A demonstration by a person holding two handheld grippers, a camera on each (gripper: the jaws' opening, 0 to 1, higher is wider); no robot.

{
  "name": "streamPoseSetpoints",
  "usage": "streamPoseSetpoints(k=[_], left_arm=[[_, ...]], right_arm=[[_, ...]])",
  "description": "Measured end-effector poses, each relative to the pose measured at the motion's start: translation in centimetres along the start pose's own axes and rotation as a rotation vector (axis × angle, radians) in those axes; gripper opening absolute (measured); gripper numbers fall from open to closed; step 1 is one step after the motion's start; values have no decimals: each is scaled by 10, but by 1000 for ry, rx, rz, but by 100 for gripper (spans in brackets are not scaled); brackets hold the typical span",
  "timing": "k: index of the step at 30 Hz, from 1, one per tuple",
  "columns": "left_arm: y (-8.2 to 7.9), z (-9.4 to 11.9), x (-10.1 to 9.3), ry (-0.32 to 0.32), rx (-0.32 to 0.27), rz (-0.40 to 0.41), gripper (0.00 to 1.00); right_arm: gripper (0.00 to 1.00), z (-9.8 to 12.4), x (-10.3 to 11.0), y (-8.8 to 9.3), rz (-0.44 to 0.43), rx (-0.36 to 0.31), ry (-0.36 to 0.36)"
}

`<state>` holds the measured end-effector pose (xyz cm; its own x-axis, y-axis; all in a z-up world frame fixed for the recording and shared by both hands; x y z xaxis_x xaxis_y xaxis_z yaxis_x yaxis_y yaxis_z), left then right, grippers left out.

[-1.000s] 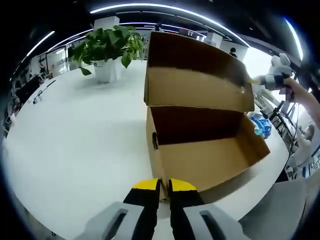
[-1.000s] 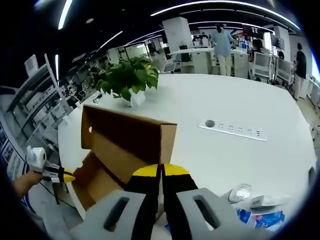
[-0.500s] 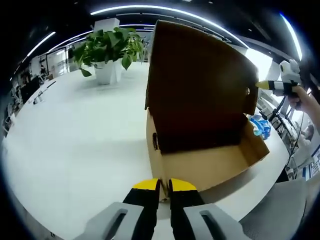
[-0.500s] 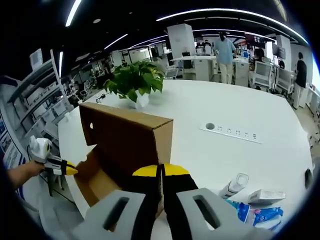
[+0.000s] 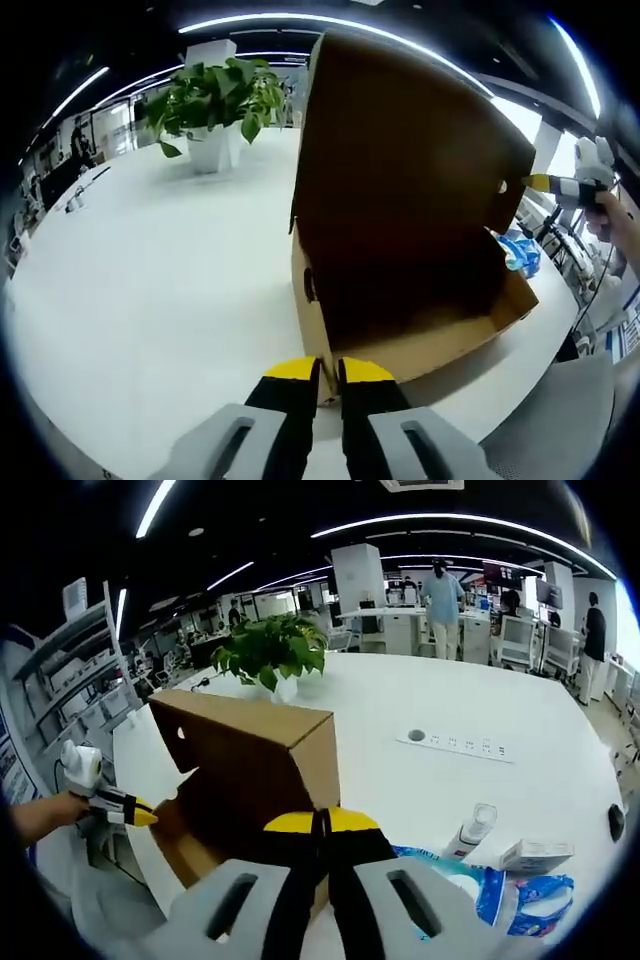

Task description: Operate the shoe box by opening the lid, removing the specified soft item, and placing it in the target area until the item is outside and the box remains undamaged.

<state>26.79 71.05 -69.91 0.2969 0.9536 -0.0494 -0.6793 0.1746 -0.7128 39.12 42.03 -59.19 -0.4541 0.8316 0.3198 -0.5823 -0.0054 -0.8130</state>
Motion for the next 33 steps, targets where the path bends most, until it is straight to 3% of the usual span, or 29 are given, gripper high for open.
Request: streamPoseSetpoints(k=[10, 16, 26, 30, 33], left_arm=[[-7, 2, -1, -5, -25, -17, 11], [-26, 10, 1, -27, -86, -36, 15], [-73, 39, 20, -123, -236, -88, 19], [-89, 49, 19, -111, -286, -109, 20], [-95, 52, 15, -98, -290, -137, 20]], right_arm=[[1, 9, 5, 13, 14, -40, 22], [2, 14, 8, 23, 23, -52, 26], [2, 20, 12, 37, 31, -57, 25], [3, 22, 13, 43, 36, -55, 21], [3, 24, 14, 47, 41, -59, 19]])
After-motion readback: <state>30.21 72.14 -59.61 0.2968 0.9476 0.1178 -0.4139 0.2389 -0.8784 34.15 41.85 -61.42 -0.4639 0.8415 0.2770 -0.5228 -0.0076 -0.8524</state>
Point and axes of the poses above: the point that each gripper's makers call its tool centre point, and the gripper's own axes: z roughly backward along the fingers, x roughly to its left, y roughly out of its underside, the point moved 1 cm from there along z, roughly backward along the fingers, and after that the axes turned 10 degrees about -z, right-handed, at the moved point
